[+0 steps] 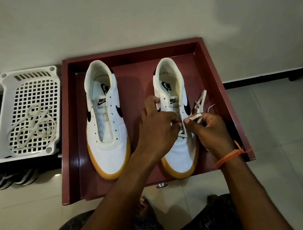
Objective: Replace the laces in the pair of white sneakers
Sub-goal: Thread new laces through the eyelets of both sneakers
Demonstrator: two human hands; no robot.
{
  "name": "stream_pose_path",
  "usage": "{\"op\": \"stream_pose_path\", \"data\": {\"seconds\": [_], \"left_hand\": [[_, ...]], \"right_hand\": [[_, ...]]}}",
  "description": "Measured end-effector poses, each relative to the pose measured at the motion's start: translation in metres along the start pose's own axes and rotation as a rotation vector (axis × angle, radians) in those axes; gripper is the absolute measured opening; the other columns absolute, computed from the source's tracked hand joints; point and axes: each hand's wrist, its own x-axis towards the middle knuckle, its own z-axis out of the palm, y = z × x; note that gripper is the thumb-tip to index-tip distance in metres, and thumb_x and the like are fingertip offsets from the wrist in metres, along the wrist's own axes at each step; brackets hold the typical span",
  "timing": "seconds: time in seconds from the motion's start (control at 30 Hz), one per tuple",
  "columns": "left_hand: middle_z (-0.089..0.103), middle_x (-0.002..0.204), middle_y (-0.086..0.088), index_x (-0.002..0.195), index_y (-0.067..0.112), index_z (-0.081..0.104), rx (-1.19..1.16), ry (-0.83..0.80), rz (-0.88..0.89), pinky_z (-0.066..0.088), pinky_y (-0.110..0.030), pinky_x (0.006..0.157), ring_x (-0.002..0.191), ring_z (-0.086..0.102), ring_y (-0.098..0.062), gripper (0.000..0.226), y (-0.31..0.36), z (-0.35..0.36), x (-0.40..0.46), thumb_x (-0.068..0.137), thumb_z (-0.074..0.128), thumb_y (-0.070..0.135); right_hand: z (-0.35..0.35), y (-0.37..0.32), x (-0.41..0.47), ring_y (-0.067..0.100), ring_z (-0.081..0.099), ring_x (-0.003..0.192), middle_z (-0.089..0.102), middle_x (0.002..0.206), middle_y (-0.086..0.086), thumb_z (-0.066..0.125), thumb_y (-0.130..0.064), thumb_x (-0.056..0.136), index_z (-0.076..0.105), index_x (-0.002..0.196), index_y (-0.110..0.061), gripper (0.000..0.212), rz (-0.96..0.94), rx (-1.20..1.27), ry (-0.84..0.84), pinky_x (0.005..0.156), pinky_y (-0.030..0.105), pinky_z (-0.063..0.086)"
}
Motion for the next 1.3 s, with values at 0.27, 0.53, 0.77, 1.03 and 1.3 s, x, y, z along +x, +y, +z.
{"op": "stream_pose_path", "data": {"seconds": [0.27, 0.53, 0.77, 1.03, 1.3], "left_hand": [[0.017, 0.143, 0.005, 0.093, 0.03, 0.073, 0.017, -0.118, -0.157, 0.031, -0.046, 0.108, 0.133, 0.024, -0.023, 0.012, 0.014, -0.002, 0.001, 0.094, 0.063, 0.036], [0.021, 0.14, 0.006, 0.07, 0.033, 0.062, -0.165, -0.027, -0.189, 0.033, -0.048, 0.104, 0.131, 0.026, -0.02, 0.018, 0.017, 0.003, 0.001, 0.085, 0.069, 0.028], [0.032, 0.128, 0.01, 0.065, 0.044, 0.061, -0.257, 0.042, -0.137, 0.041, -0.048, 0.103, 0.128, 0.033, -0.013, 0.028, 0.003, -0.001, 0.007, 0.076, 0.081, 0.028], [0.05, 0.123, 0.0, 0.089, 0.029, 0.071, 0.566, 0.219, 0.367, 0.031, -0.043, 0.082, 0.112, 0.041, -0.025, 0.013, 0.018, 0.016, -0.019, 0.077, 0.069, 0.033], [0.044, 0.118, 0.002, 0.082, 0.023, 0.069, 0.381, 0.069, 0.291, 0.039, -0.046, 0.086, 0.114, 0.045, -0.026, 0.022, 0.017, 0.02, -0.017, 0.083, 0.061, 0.043]], "right_hand": [[-0.002, -0.002, 0.0, 0.009, 0.061, 0.084, 0.066, 0.086, -0.003, 0.057, -0.009, 0.096, 0.064, 0.084, -0.019, 0.017, -0.092, -0.132, -0.048, 0.08, 0.026, 0.05], [-0.008, 0.004, 0.002, 0.02, 0.063, 0.093, 0.069, 0.098, 0.005, 0.058, -0.015, 0.096, 0.068, 0.099, -0.012, 0.011, -0.059, -0.195, 0.029, 0.083, 0.031, 0.051], [-0.009, 0.009, 0.009, 0.024, 0.067, 0.091, 0.072, 0.092, 0.006, 0.057, -0.012, 0.097, 0.07, 0.09, -0.019, 0.016, 0.047, 0.039, 0.073, 0.077, 0.03, 0.056], [-0.022, 0.004, 0.012, 0.022, 0.063, 0.111, 0.065, 0.123, 0.001, 0.054, -0.014, 0.098, 0.062, 0.12, -0.028, 0.027, -0.062, 0.209, 0.206, 0.092, 0.052, 0.054], [-0.031, 0.008, 0.01, 0.021, 0.065, 0.1, 0.068, 0.109, 0.005, 0.06, -0.021, 0.095, 0.067, 0.107, -0.02, 0.014, -0.109, -0.076, 0.381, 0.086, 0.037, 0.056]]}}
